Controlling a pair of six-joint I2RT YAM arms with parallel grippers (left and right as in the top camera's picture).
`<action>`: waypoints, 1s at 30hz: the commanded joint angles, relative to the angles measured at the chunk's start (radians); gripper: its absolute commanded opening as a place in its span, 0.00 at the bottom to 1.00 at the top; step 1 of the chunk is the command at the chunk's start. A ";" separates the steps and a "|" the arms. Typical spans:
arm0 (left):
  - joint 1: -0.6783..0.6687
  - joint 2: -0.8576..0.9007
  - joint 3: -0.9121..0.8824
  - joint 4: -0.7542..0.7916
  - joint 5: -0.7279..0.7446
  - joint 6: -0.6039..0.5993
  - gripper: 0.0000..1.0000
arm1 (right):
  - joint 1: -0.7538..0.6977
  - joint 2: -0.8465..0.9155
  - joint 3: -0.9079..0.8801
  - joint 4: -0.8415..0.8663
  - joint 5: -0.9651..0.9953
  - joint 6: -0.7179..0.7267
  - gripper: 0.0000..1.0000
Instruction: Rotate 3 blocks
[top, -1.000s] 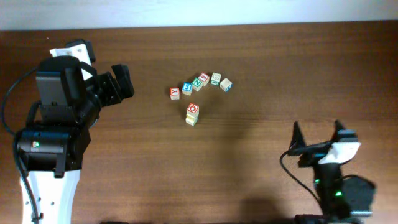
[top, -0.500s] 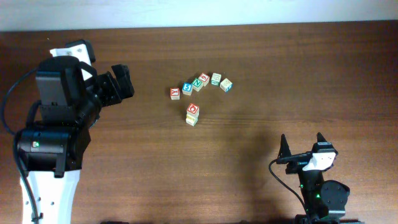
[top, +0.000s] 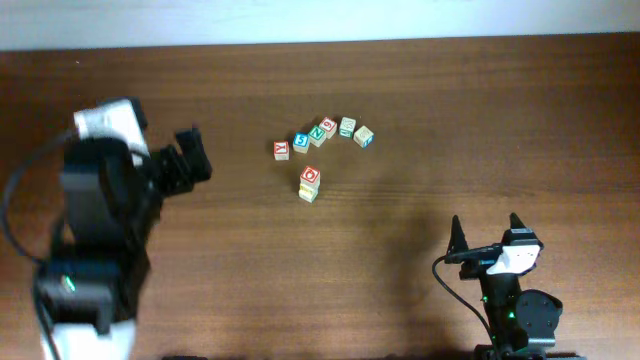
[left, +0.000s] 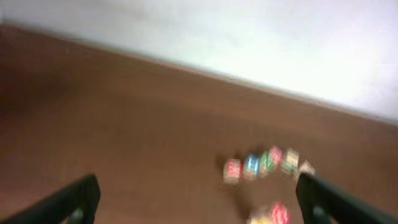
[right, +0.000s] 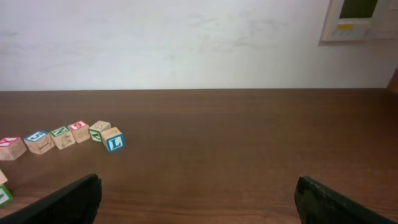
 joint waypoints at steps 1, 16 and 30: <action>0.003 -0.241 -0.406 0.244 -0.022 0.050 0.99 | -0.007 -0.008 -0.010 0.002 0.013 -0.007 0.98; 0.003 -0.995 -1.198 0.600 0.061 0.476 0.99 | -0.007 -0.008 -0.010 0.002 0.013 -0.007 0.99; 0.003 -0.994 -1.198 0.599 0.061 0.476 0.99 | -0.007 -0.008 -0.010 0.002 0.013 -0.007 0.98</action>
